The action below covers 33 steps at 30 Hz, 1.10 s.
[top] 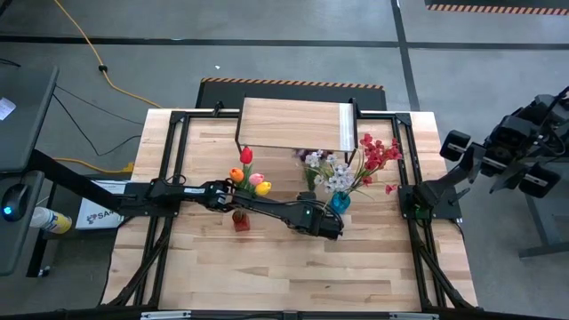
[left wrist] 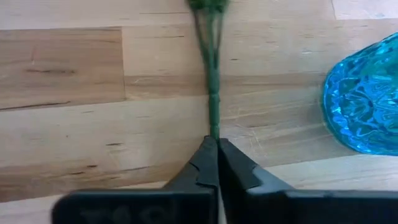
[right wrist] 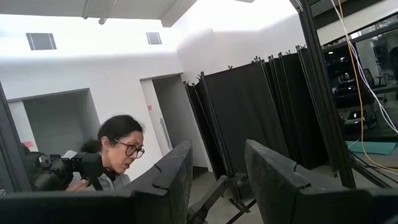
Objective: Pick and place flowers into a vace then onto a shelf
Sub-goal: Put the violet flowers into the blue vase
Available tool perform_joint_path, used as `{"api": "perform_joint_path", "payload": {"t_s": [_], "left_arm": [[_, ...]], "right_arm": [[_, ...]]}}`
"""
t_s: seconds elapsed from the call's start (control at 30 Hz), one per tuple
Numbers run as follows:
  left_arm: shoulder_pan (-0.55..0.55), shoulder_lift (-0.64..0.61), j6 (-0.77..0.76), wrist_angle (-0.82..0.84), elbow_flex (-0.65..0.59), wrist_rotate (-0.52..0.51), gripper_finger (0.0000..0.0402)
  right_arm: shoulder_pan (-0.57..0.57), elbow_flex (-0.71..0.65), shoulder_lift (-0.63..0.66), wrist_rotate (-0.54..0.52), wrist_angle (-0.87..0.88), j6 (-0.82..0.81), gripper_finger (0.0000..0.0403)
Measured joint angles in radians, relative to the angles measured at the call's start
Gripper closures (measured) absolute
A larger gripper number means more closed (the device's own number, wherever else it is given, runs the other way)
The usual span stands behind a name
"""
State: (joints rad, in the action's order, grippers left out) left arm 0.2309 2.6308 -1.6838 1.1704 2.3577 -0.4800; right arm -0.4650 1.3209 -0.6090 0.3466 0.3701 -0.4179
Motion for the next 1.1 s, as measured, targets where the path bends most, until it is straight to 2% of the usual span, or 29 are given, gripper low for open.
{"api": "perform_joint_path", "payload": {"t_s": [0.07, 0.33, 0.47, 1.1], "left_arm": [[0.004, 0.000, 0.000, -0.009, -0.001, 0.004, 0.0382], [0.025, 0.000, -0.057, -0.024, -0.001, 0.000, 0.0370], [0.040, 0.000, -0.075, -0.024, -0.002, -0.016, 0.0382], [0.137, 0.001, -0.158, -0.039, -0.002, -0.067, 0.0382]], "right_arm": [[0.000, 0.000, -0.002, 0.000, 0.000, 0.000, 0.0263], [0.000, 0.000, -0.006, 0.000, 0.000, 0.000, 0.0263], [0.000, 0.000, -0.006, 0.001, 0.000, 0.000, 0.0263], [0.000, 0.000, -0.006, 0.003, 0.000, 0.014, 0.0263]]}}
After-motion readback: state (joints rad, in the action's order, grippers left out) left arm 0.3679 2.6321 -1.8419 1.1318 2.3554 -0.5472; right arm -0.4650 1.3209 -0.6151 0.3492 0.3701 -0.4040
